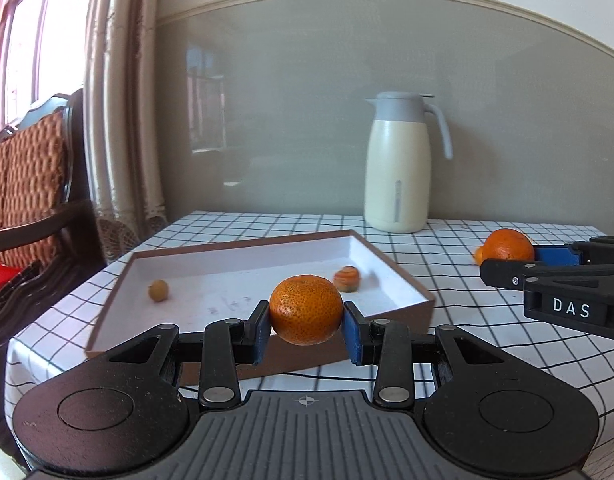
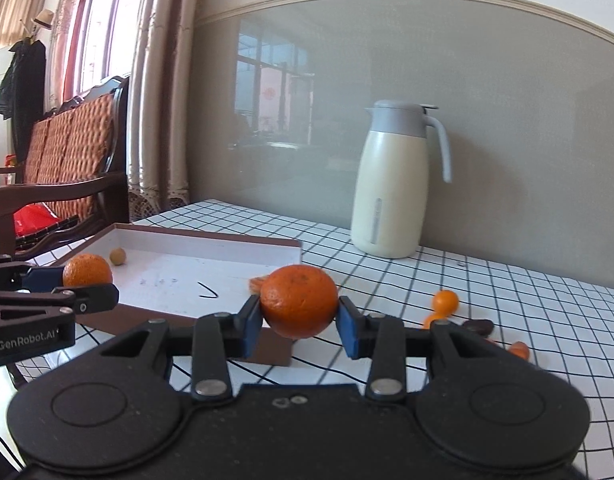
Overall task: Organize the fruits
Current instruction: 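Carry both mandarins with both tools over the white tray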
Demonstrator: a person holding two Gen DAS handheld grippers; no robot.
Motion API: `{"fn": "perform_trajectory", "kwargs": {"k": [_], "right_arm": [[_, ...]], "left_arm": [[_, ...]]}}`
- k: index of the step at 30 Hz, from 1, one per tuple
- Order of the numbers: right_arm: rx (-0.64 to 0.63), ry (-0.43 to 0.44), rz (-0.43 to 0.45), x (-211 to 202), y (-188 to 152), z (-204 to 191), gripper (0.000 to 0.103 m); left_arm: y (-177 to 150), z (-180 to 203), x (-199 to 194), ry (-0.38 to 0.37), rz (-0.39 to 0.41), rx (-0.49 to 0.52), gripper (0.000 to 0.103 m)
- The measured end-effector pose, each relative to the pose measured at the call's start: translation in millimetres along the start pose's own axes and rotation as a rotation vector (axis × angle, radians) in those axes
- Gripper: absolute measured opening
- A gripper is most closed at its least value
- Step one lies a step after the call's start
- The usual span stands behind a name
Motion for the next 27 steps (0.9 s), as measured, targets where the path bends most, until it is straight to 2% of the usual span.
{"fn": "perform_trajectory", "kwargs": {"k": [16, 27], "right_arm": [[-0.053, 0.094, 0.009, 26, 15, -56, 0.031], [-0.059, 0.091, 0.024, 52, 35, -61, 0.031]], "left_arm": [[-1, -85, 4, 0.125, 0.004, -0.058, 0.038], [12, -112, 27, 0.159, 0.011, -0.062, 0.038]]}}
Point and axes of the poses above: each gripper's, at about its wrist camera, not at the fingertips, and x roughly the way its jaws point, z to its right, y to its top, the point moved 9 cm from there along x, roughly the way its jaws point
